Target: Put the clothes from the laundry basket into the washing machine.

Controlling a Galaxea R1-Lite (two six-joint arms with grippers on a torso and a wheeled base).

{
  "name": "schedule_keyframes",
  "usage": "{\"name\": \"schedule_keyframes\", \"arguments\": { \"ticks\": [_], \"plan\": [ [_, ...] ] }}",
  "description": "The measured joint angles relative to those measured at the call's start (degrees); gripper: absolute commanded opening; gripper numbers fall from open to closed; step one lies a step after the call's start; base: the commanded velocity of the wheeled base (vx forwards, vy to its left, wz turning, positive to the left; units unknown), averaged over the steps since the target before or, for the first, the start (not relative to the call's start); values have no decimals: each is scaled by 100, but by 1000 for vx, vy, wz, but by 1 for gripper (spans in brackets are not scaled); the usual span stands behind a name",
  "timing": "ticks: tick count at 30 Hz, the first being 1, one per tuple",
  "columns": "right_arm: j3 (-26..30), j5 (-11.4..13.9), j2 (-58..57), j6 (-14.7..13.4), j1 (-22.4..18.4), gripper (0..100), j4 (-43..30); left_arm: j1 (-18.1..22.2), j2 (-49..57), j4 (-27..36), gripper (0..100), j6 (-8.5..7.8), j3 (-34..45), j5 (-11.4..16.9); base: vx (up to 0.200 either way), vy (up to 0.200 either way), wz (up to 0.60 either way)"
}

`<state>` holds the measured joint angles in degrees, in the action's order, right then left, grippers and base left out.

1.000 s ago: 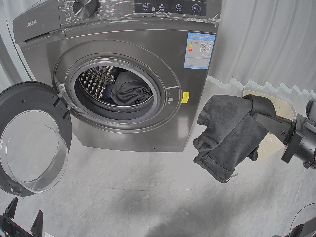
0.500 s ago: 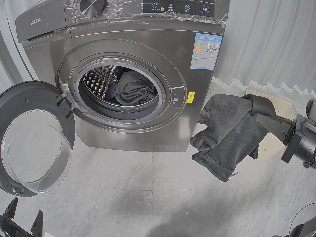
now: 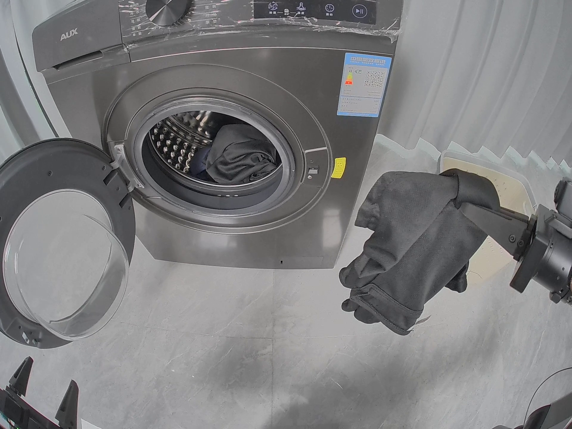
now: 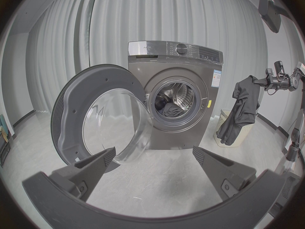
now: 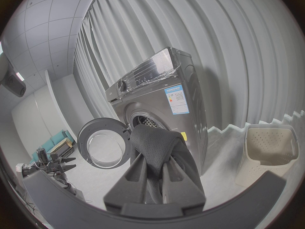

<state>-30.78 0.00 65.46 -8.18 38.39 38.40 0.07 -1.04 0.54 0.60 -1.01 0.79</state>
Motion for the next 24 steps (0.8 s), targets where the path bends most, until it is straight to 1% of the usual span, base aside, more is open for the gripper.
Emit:
{"name": "schedule_keyframes", "arguments": {
  "ticks": [13, 24],
  "plan": [
    [-61, -35, 93, -16, -52, 0, 41, -2, 0, -2, 100, 0, 0, -1, 0, 200, 0],
    [-67, -33, 107, -16, -61, 0, 44, 2, 0, 0, 100, 2, 0, -1, 0, 0, 0]
  ]
}}
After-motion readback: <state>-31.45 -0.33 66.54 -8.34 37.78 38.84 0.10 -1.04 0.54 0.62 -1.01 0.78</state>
